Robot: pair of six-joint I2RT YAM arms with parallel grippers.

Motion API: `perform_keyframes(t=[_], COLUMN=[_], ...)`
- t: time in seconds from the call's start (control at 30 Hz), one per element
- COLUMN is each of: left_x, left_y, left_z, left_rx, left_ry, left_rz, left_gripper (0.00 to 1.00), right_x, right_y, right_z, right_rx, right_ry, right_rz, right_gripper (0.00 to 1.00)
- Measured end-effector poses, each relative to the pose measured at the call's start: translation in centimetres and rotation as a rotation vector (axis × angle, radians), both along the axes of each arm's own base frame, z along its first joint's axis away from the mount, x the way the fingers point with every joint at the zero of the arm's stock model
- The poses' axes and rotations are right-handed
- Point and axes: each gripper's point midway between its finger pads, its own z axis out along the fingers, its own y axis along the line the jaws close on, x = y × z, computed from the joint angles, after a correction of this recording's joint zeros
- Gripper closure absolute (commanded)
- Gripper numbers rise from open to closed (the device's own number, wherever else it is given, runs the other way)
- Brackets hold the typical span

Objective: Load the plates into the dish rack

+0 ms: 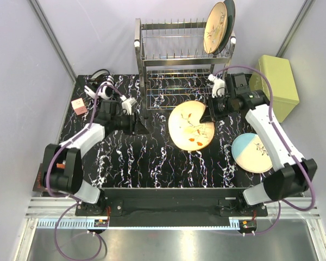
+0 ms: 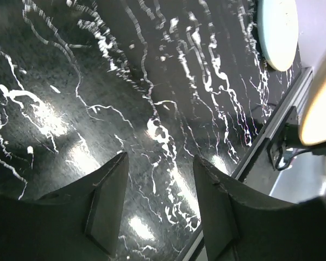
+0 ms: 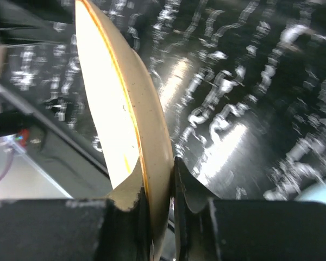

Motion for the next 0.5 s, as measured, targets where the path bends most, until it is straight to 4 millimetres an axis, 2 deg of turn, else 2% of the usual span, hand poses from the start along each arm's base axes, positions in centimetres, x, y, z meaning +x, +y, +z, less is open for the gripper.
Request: perform_keyframes(t=[0.13, 0.23, 0.33, 0.47, 0.5], left_x=[-0.8, -1.3, -1.4, -1.5, -1.6], left_y=[0.4, 0.5, 0.7, 0.8, 0.8], left_z=[2.4, 3.5, 3.6, 3.4, 3.4], left_rx=[0.008, 0.012, 0.02, 0.025, 0.026], left_ry=[-0.105, -0.154, -0.17, -0.173, -0.175], left_rz=[-0.014, -0.022, -0.024, -0.023, -0.022], left_gripper=[0.45, 0.45, 0.45, 0.45, 0.45], right_x=[-1.4, -1.7, 0.3, 5.3, 5.9], right_y=[-0.3, 0.3, 0.8, 1.5, 1.2], right_z=[2.8, 6.6, 13.7, 24.3, 25.8], right_rx=[-0.156, -0.237, -0.255, -0.107, -0.082], right_ry=[-0.083, -0.171, -0.32, -0.639, -0.689], right_rz=[-0.039, -0.038, -0.105, -0.287, -0.331], right_gripper=[1.0, 1.0, 1.0, 1.0, 1.0])
